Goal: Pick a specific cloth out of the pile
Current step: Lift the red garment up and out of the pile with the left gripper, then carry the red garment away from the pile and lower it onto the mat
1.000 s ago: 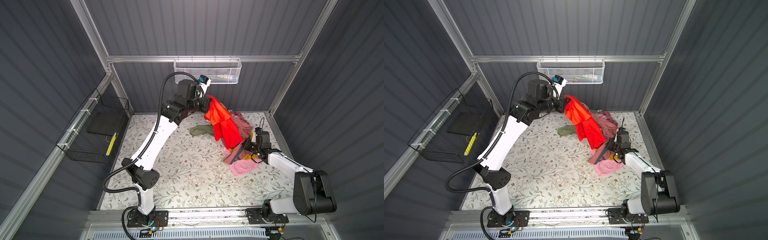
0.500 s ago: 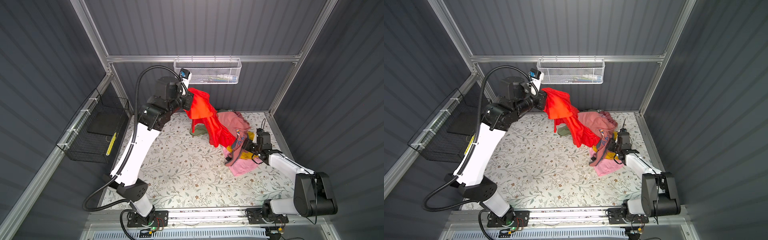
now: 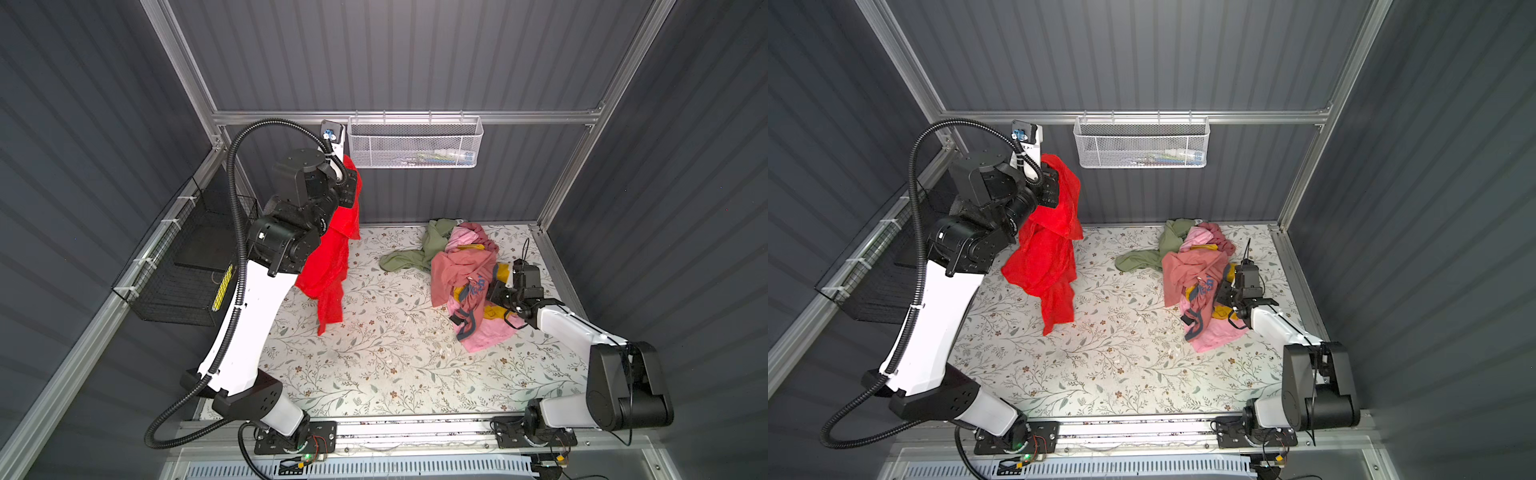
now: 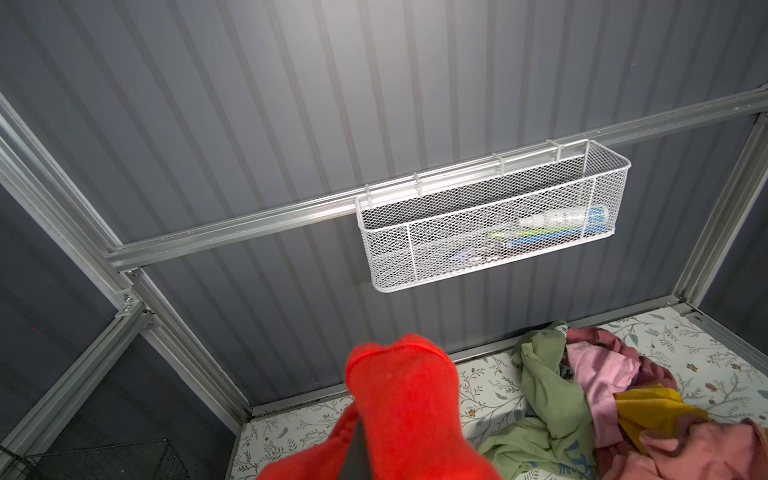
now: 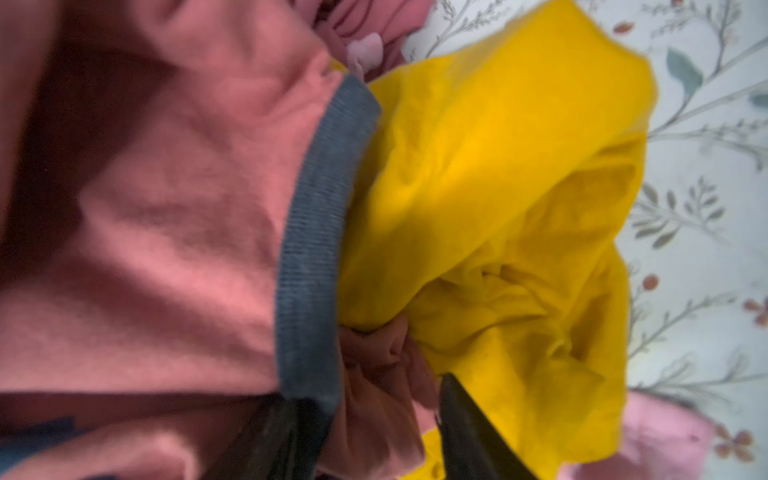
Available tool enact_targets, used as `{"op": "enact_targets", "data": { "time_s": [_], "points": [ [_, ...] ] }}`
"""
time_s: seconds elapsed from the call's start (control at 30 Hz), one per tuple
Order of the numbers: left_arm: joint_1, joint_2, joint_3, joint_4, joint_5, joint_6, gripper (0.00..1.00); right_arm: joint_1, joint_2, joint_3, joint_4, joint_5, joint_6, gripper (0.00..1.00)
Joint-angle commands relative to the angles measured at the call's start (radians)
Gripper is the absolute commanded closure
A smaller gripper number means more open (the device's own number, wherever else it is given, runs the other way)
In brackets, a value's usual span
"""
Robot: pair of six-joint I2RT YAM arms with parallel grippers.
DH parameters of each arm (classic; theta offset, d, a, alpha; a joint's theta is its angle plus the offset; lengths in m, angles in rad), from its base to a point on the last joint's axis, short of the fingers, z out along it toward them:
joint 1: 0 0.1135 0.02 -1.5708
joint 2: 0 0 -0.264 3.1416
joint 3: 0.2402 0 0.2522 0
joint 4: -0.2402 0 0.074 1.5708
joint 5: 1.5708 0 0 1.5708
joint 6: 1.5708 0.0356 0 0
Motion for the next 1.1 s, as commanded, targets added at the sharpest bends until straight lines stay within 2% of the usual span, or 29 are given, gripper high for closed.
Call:
{"op": "enact_targets", "data": {
  "time_s": [0.0, 0.03, 0.27, 0.5, 0.6, 0.7, 0.77, 0.87, 0.97, 1.07],
  "points": [
    [0.006, -0.04, -0.052, 0.039, -0.03, 0.009, 1.0, -0.006, -0.027, 0.011, -0.026, 0.013, -0.012, 0.27],
    [0.008, -0.049, -0.082, 0.039, -0.031, 0.001, 1.0, -0.006, -0.04, 0.007, -0.029, 0.013, -0.014, 0.21],
    [0.028, -0.132, -0.381, 0.059, -0.017, -0.078, 1.0, -0.006, -0.158, -0.009, -0.057, 0.034, -0.036, 0.06],
    [0.045, -0.167, -0.606, 0.081, 0.055, -0.219, 1.0, -0.005, -0.24, -0.014, -0.109, 0.056, -0.055, 0.03],
    [0.105, -0.196, -0.695, 0.076, 0.094, -0.288, 1.0, -0.005, -0.269, -0.025, -0.124, 0.076, -0.063, 0.03],
    [0.214, -0.242, -0.784, 0.066, 0.141, -0.343, 1.0, -0.005, -0.28, -0.036, -0.135, 0.087, -0.07, 0.02],
    [0.28, -0.288, -0.88, 0.066, 0.127, -0.35, 1.0, -0.006, -0.319, -0.043, -0.143, 0.092, -0.072, 0.02],
    [0.35, -0.339, -0.947, 0.056, 0.084, -0.339, 1.0, -0.006, -0.33, -0.05, -0.146, 0.094, -0.074, 0.02],
    [0.399, -0.366, -0.964, 0.026, 0.053, -0.329, 1.0, -0.006, -0.334, -0.053, -0.148, 0.098, -0.077, 0.02],
    [0.409, -0.388, -0.955, 0.022, 0.024, -0.305, 1.0, -0.006, -0.334, -0.058, -0.15, 0.11, -0.084, 0.02]
  ]
}}
